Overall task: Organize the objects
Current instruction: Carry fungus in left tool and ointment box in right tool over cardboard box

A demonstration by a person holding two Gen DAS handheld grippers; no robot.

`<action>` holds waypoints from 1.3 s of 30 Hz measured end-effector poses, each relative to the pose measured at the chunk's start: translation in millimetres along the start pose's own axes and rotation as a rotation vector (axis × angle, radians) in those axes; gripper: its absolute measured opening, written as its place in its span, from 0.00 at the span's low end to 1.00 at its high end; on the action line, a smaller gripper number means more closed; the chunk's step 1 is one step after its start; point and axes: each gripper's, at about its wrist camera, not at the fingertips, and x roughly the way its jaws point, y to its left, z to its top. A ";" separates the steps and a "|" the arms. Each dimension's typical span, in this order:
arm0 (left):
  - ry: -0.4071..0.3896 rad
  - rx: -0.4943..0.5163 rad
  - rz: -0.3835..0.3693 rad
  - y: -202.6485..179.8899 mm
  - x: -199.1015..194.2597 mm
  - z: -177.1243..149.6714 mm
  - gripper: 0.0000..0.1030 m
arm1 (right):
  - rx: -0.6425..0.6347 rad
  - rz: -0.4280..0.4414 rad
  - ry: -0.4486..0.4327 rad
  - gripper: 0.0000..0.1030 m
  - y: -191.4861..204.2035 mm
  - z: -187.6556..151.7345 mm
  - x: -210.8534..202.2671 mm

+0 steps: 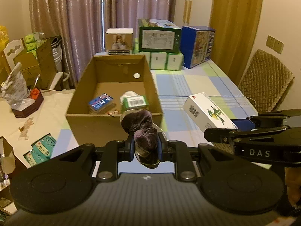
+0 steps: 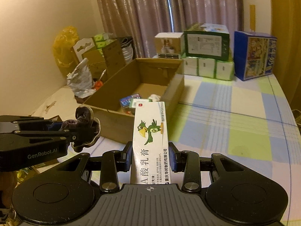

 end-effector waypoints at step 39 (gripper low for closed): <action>0.040 0.045 0.026 76.6 77.7 87.1 0.18 | 0.020 0.022 -0.029 0.34 0.6 117.5 91.8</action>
